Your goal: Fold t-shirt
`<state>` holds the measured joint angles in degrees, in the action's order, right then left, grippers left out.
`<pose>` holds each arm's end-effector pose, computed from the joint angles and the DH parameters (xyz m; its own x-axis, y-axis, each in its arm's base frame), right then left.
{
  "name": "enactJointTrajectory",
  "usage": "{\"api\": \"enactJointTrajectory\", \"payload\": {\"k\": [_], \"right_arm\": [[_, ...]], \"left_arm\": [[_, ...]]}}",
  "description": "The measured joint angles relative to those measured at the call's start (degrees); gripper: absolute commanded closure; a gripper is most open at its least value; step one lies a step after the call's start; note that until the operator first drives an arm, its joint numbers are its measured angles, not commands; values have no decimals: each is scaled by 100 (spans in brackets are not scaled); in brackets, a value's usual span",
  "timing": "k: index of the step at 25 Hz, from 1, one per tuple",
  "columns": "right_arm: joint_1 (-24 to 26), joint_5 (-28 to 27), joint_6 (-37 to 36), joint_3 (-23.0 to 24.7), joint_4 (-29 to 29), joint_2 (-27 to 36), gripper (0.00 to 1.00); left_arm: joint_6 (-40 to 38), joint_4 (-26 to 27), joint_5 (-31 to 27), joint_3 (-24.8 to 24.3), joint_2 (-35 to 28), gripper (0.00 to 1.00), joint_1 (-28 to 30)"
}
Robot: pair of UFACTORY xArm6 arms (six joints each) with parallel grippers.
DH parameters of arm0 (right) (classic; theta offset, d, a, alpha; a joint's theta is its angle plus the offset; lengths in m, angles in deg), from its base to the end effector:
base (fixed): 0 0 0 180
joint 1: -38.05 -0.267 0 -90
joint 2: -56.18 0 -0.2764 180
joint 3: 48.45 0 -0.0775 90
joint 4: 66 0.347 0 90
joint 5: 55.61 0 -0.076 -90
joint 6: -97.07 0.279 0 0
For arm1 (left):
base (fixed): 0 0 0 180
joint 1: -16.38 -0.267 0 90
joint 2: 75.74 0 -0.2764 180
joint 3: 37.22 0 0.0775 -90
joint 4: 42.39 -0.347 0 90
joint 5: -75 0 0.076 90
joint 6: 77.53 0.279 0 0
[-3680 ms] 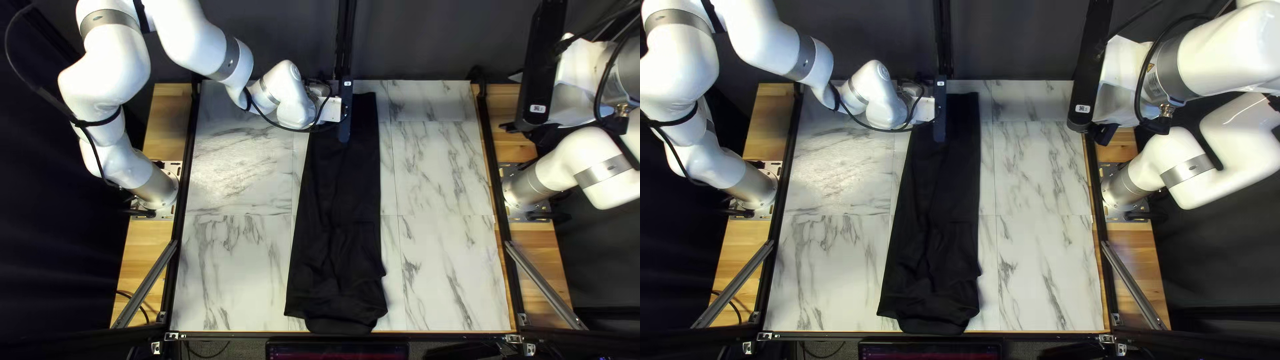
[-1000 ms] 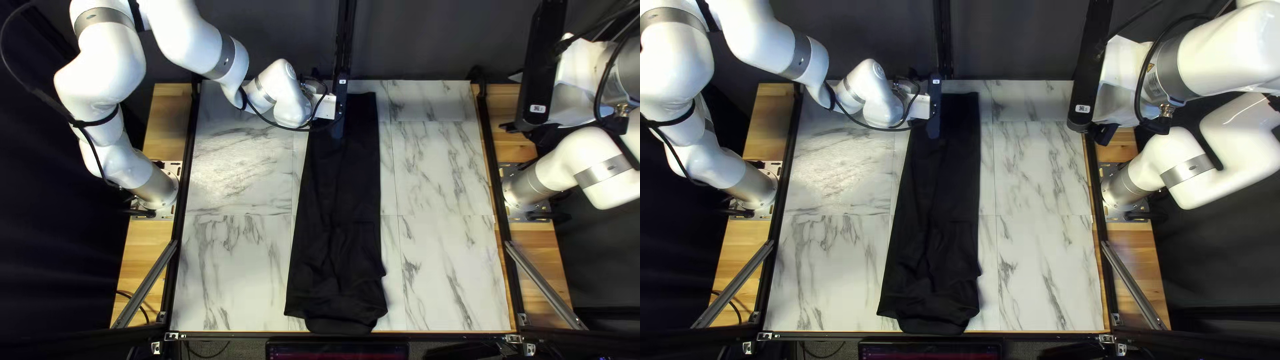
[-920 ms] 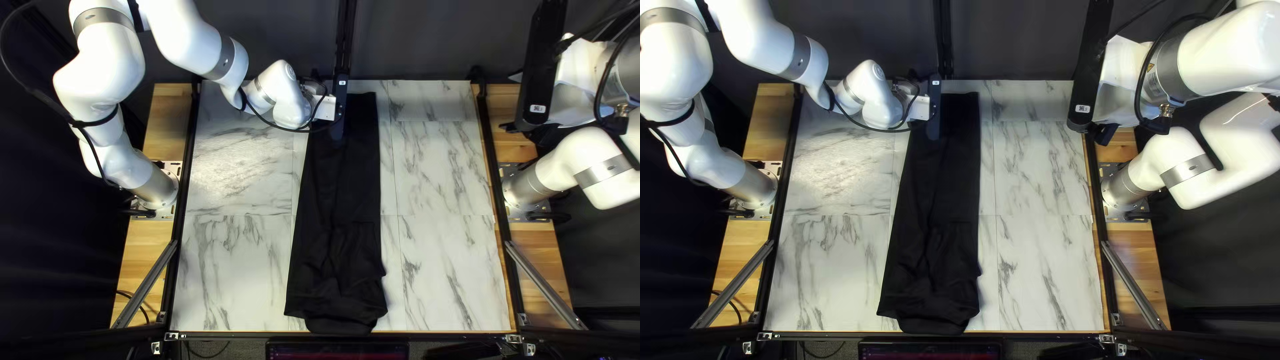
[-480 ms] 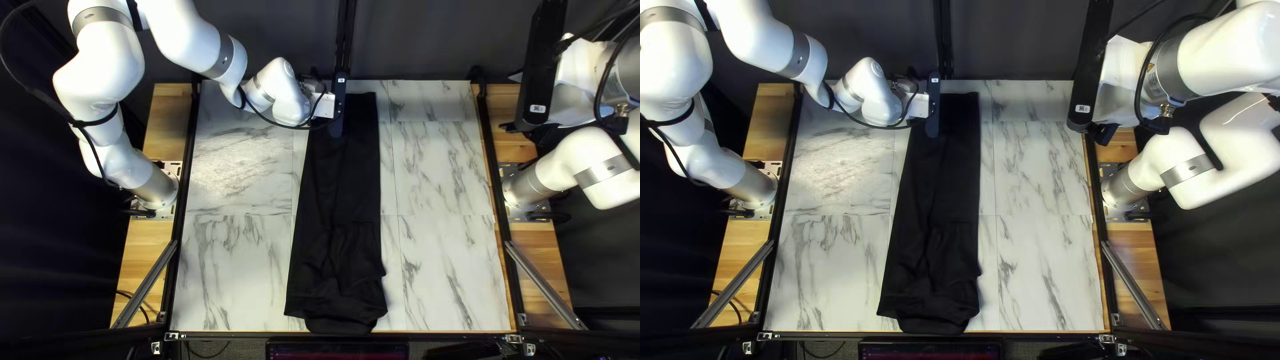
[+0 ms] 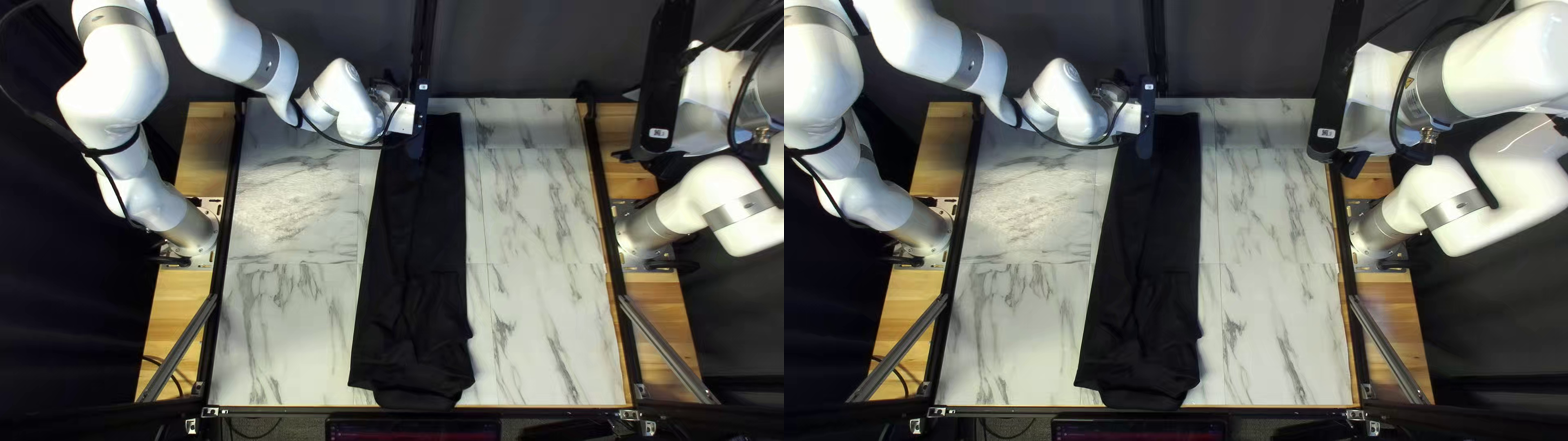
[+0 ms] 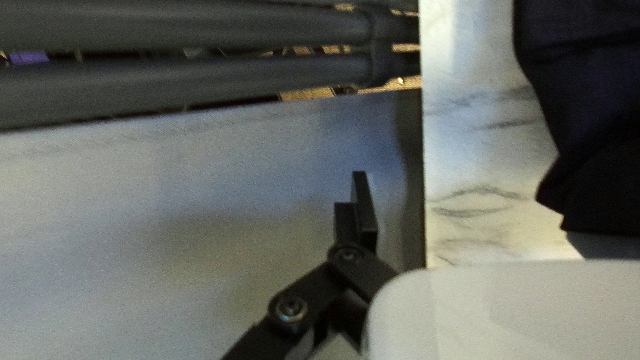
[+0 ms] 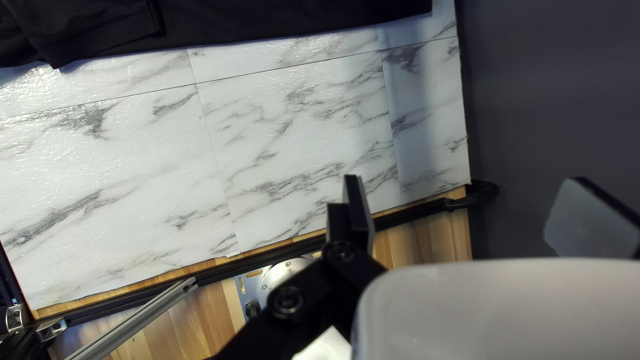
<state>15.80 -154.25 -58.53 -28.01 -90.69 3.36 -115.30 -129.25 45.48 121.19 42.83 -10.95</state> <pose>0.2768 -0.0164 0.4210 0.9489 -0.0791 0.3055 -0.1749 -0.9376 0.3006 0.4919 0.3344 0.0753 0.9645 -0.2369 0.1169 -0.0825 -0.6904 -0.7187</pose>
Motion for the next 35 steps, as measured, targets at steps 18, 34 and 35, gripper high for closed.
{"api": "enactJointTrajectory", "payload": {"k": [18,34,35], "right_arm": [[0,0,0,0,0,0,0],[0,0,0,0,0,0,0],[0,0,0,0,0,0,0]], "left_arm": [[1358,1063,-18,674,324,0,401],[2379,1796,-66,1294,836,0,66],[2376,1804,-88,1275,827,0,56]]}}
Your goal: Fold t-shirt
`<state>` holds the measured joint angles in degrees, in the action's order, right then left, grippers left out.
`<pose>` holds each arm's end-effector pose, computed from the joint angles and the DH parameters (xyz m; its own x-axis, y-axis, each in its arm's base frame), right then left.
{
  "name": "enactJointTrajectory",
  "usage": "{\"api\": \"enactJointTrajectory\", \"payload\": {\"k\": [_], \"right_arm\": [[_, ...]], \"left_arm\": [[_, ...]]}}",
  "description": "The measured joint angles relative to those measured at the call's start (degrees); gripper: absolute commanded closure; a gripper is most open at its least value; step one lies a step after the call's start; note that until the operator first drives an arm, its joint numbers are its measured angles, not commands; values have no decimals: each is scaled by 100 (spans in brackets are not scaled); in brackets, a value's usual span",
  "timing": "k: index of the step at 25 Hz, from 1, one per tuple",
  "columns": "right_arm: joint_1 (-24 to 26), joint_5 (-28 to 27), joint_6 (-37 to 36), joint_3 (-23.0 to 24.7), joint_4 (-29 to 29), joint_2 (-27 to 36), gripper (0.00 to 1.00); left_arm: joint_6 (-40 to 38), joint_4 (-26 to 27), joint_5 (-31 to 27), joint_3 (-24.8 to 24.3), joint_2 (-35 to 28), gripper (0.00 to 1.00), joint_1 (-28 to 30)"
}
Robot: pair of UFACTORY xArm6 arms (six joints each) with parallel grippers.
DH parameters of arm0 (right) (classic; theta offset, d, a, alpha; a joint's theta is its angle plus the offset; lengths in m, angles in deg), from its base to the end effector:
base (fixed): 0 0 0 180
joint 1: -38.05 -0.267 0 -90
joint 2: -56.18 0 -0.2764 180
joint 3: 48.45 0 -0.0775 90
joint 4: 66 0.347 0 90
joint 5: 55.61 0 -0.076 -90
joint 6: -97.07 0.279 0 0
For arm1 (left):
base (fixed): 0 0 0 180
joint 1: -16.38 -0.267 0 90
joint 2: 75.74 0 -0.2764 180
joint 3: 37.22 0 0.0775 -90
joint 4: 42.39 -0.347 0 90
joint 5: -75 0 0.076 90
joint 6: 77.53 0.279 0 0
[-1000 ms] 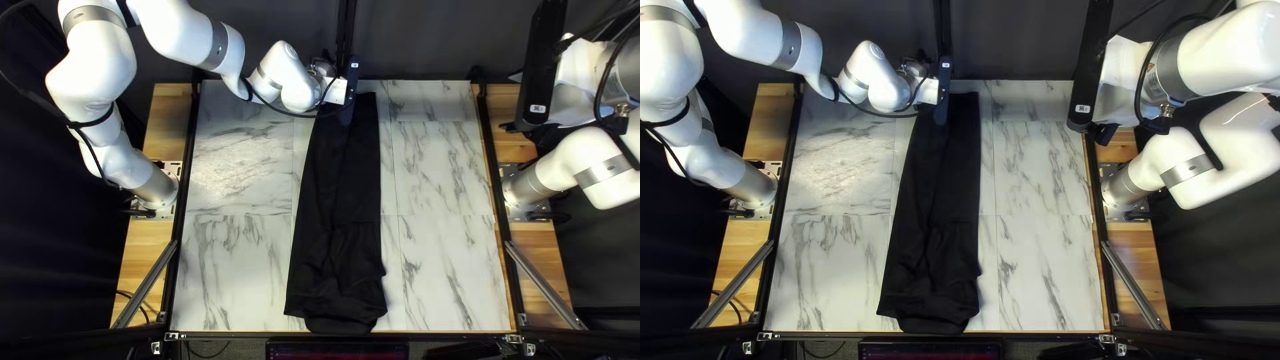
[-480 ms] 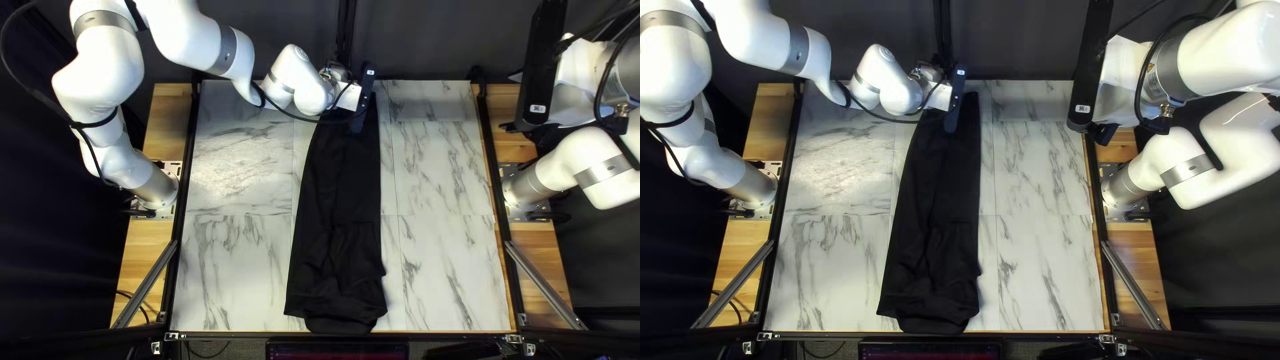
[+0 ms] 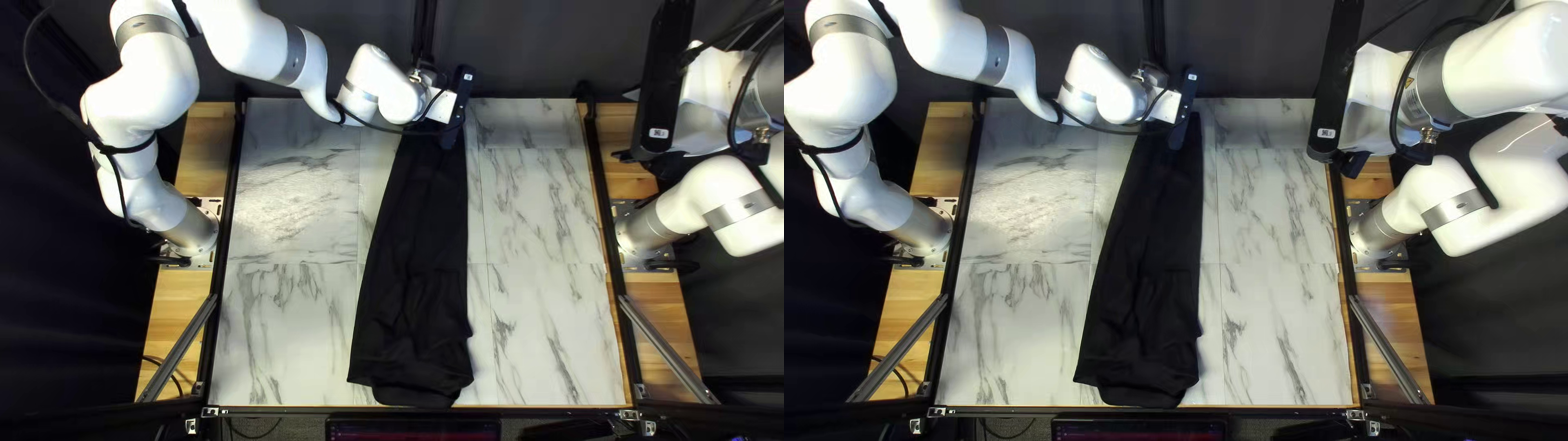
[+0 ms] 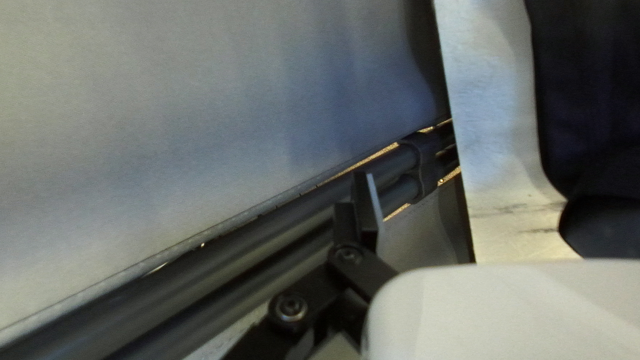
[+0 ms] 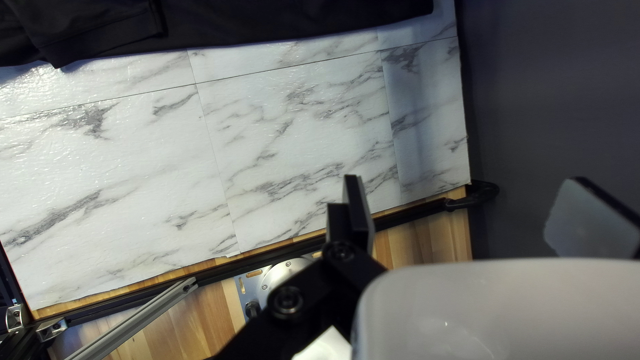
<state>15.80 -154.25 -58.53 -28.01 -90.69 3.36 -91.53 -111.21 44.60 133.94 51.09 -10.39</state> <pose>0.2768 -0.0164 0.4210 0.9489 -0.0791 0.3055 -0.1749 -0.9376 0.3006 0.5388 0.3508 0.0754 0.9556 -0.2940 0.0177 -0.2078 -0.7154 -0.6671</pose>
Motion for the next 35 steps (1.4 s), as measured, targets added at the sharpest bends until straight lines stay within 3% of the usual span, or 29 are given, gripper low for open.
{"api": "enactJointTrajectory", "payload": {"k": [24,32,35], "right_arm": [[0,0,0,0,0,0,0],[0,0,0,0,0,0,0],[0,0,0,0,0,0,0]], "left_arm": [[548,568,-793,89,-231,0,-91],[983,1139,-1105,1002,637,0,72],[1042,1187,-1127,1080,697,0,25]]}}
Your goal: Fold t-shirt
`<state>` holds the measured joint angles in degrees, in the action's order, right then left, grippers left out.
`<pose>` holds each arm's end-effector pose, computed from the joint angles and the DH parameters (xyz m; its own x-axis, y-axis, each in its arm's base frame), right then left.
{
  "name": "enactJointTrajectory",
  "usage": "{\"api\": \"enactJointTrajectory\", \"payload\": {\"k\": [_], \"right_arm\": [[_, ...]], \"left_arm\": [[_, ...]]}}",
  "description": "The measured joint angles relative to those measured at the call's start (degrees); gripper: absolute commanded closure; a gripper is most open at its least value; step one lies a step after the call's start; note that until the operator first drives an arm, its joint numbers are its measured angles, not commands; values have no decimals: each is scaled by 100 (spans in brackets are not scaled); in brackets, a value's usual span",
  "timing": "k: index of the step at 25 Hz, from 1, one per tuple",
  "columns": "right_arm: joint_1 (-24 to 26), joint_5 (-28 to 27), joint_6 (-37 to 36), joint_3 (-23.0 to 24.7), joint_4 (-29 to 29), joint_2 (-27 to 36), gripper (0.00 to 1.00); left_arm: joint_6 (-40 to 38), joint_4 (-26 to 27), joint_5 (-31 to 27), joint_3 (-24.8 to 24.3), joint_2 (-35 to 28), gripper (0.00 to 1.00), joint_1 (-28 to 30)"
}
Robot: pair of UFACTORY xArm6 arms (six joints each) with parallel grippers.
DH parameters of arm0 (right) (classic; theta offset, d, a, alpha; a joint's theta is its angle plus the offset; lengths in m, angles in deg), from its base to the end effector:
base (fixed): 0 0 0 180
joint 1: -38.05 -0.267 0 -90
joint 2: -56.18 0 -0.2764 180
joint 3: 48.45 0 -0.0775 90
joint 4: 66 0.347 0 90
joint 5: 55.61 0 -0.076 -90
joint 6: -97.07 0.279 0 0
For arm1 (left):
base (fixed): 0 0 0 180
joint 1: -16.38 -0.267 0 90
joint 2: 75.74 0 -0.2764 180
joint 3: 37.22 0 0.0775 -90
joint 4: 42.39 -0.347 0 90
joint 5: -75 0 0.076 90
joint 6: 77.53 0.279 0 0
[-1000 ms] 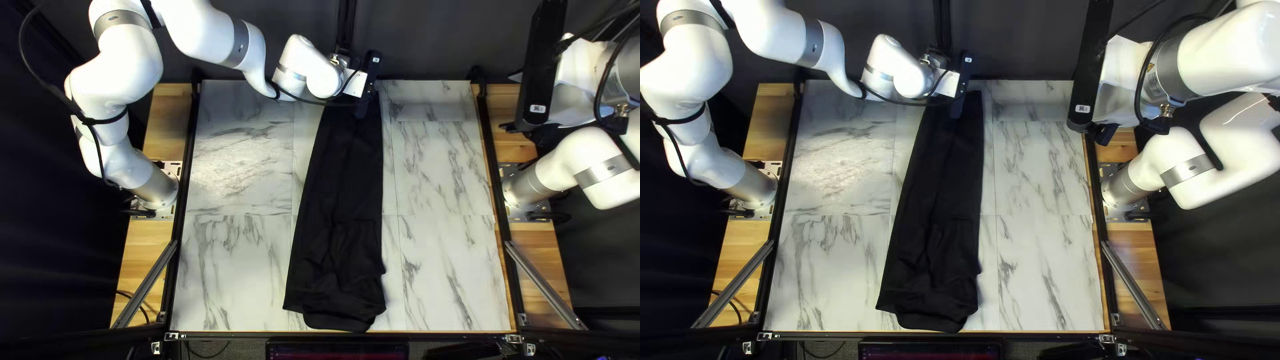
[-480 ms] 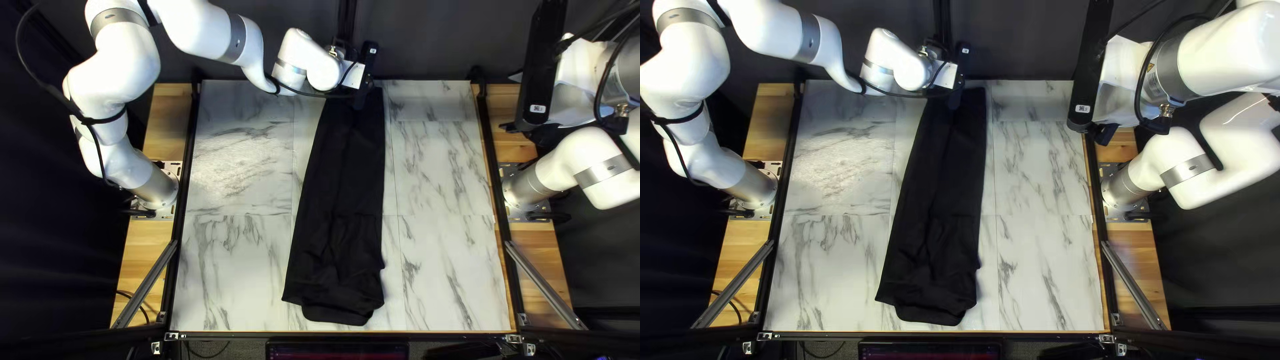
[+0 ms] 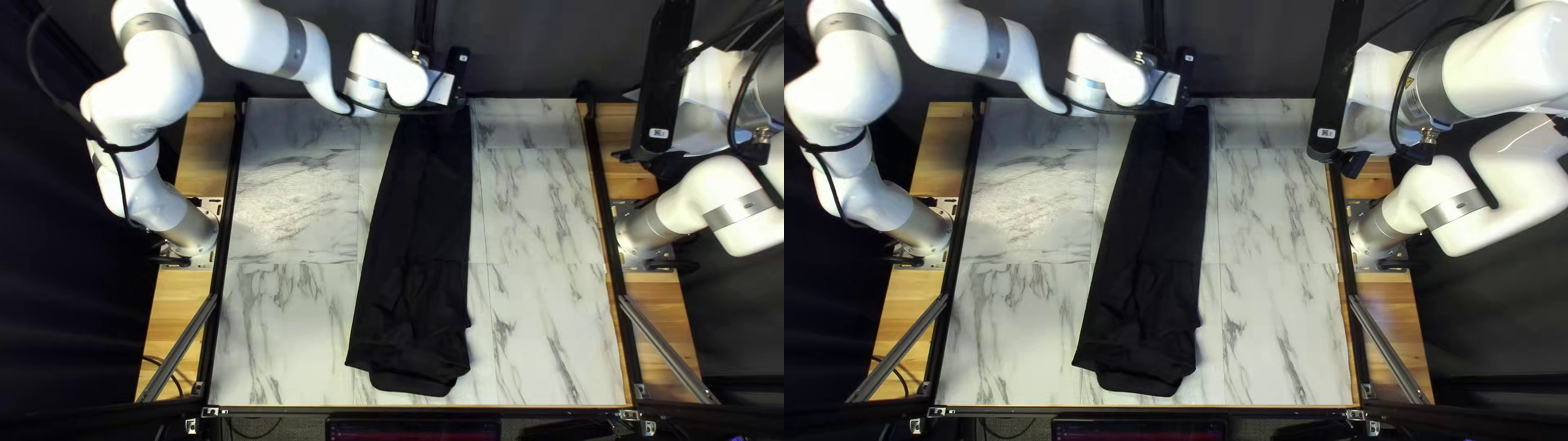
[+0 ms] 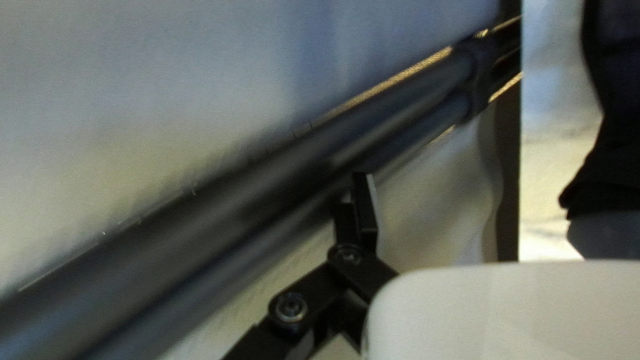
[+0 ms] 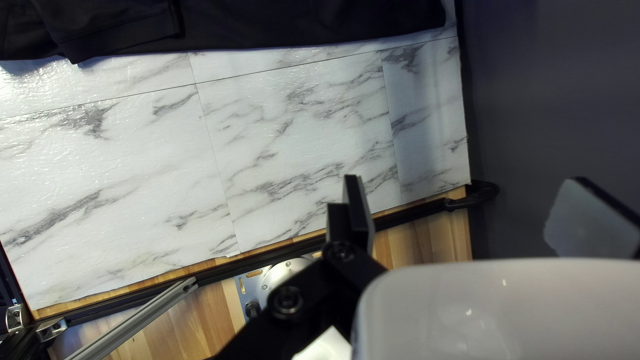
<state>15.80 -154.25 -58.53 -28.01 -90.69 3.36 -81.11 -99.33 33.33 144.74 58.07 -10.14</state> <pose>0.2768 -0.0164 0.4210 0.9489 -0.0791 0.3055 -0.1749 -0.9376 0.3006 0.5313 0.3857 0.0676 0.9801 -0.1712 -0.1008 -0.1959 -0.7499 -0.6318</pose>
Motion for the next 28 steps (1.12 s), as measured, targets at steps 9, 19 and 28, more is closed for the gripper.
{"api": "enactJointTrajectory", "payload": {"k": [9,19,28], "right_arm": [[0,0,0,0,0,0,0],[0,0,0,0,0,0,0],[0,0,0,0,0,0,0]], "left_arm": [[-57,-111,509,-470,-366,0,-58],[1204,925,2385,-1933,-1344,0,-657],[958,555,2995,-2607,-1883,0,-670]]}}
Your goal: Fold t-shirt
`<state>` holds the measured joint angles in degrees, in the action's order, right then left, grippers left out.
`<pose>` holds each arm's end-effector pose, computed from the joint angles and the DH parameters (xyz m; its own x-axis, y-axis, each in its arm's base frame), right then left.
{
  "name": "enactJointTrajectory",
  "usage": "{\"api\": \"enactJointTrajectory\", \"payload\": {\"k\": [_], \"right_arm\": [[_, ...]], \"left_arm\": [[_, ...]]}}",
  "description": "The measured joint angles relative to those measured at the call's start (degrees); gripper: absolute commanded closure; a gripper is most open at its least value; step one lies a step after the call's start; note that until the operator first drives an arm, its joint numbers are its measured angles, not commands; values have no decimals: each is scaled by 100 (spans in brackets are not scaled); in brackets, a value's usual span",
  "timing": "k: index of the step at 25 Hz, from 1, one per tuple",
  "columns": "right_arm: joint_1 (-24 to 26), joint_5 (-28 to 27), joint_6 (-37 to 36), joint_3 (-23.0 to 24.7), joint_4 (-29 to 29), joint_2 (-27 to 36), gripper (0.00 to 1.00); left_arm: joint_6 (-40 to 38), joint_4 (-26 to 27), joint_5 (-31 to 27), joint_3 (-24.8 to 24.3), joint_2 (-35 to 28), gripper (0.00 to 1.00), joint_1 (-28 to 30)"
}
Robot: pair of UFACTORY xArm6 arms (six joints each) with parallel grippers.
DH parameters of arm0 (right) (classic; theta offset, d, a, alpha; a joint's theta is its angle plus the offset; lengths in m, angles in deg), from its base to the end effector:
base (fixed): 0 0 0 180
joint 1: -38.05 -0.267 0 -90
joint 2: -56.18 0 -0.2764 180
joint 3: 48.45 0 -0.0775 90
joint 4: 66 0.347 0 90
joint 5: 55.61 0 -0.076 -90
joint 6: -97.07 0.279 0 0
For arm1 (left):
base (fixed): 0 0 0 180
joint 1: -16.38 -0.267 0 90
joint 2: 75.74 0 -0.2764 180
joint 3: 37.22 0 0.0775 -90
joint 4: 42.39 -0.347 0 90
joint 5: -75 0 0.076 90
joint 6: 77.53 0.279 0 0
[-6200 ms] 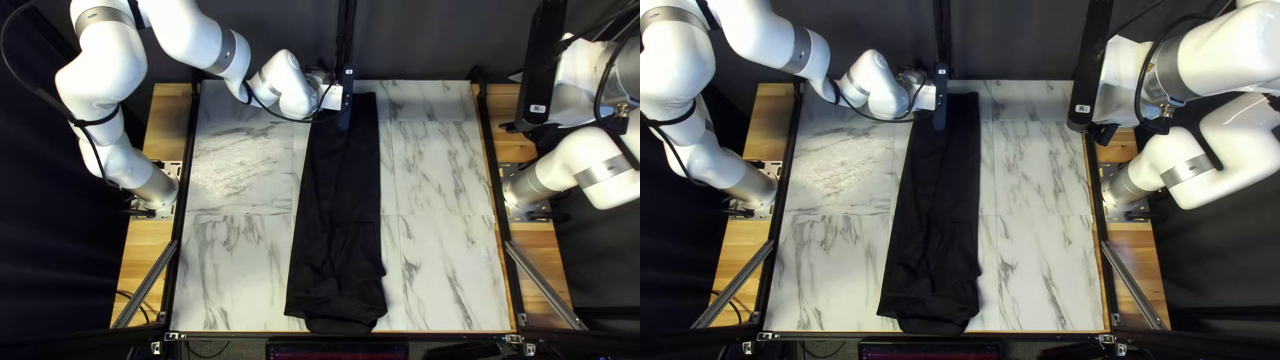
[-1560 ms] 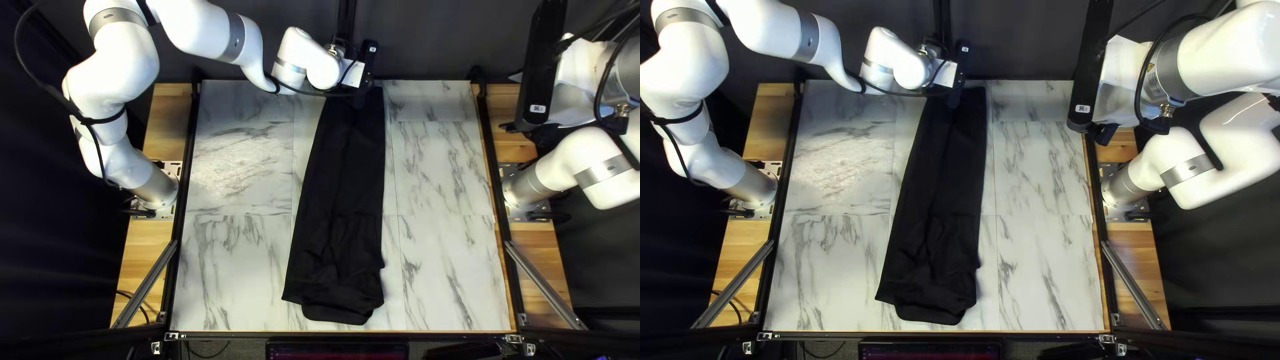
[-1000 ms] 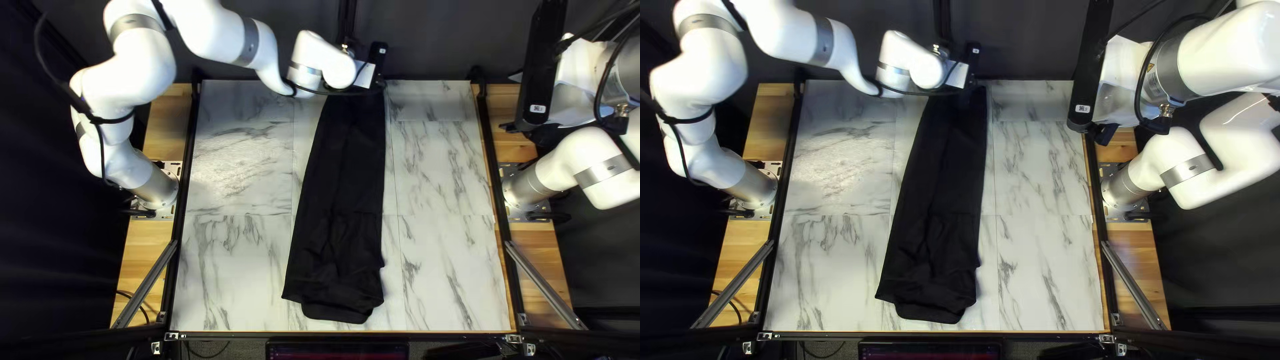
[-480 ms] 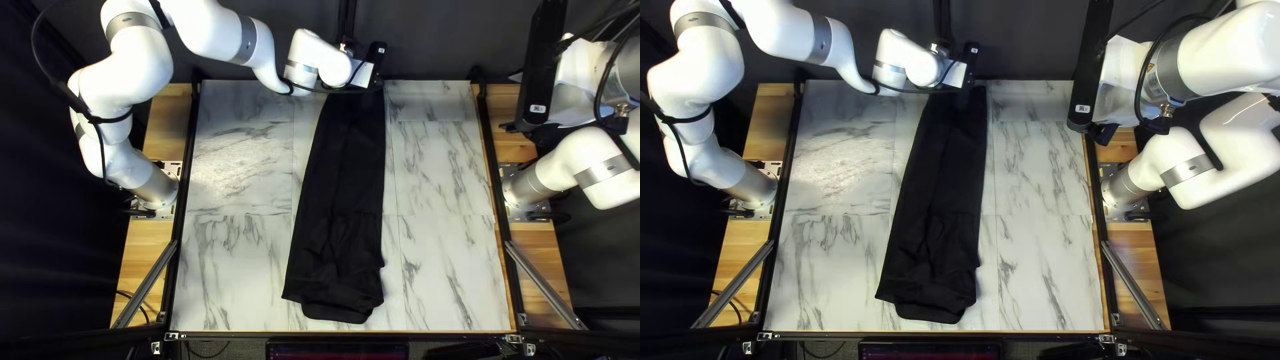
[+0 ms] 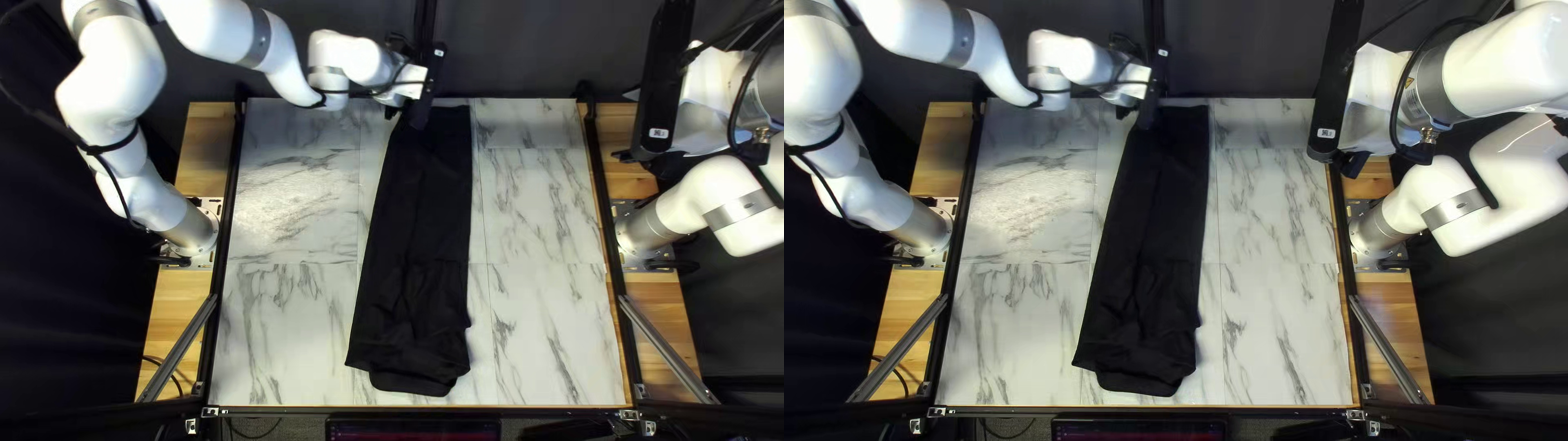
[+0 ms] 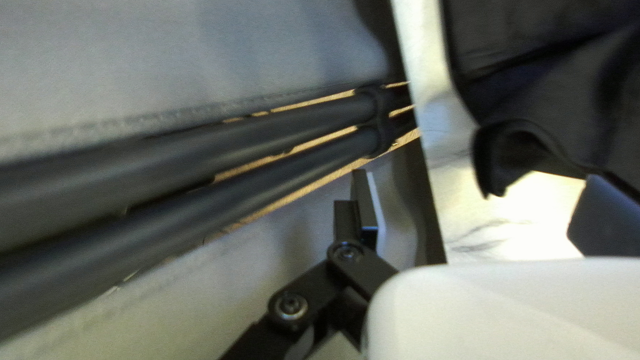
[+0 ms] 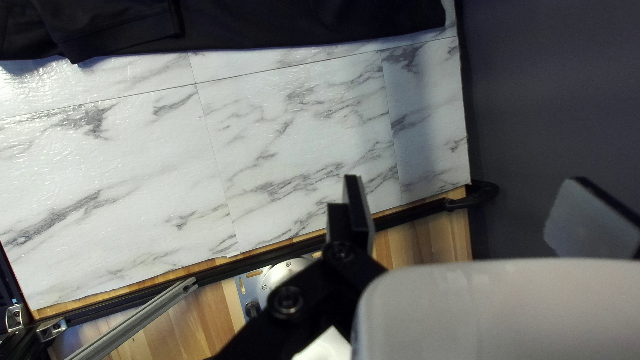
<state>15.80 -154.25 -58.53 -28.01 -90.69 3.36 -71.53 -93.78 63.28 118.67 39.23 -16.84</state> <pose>0.2768 -0.0164 0.4210 0.9489 -0.0791 0.3055 -0.1749 -0.9376 0.3006 0.5095 0.3171 0.0953 0.8958 -0.4009 0.1919 -0.2471 -0.8080 -0.5348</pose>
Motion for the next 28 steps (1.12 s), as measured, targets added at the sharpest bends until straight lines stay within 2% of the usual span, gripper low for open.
{"api": "enactJointTrajectory", "payload": {"k": [7,11,15,21,28], "right_arm": [[0,0,0,0,0,0,0],[0,0,0,0,0,0,0],[0,0,0,0,0,0,0],[0,0,0,0,0,0,0],[0,0,0,0,0,0,0]], "left_arm": [[-1979,-1858,-670,264,275,0,676],[-2548,-2377,-971,447,529,0,984],[-2636,-2488,-1086,642,776,0,1006],[-2296,-2267,-1347,968,1066,0,964],[-2141,-2100,-1628,982,1067,0,1123]]}}
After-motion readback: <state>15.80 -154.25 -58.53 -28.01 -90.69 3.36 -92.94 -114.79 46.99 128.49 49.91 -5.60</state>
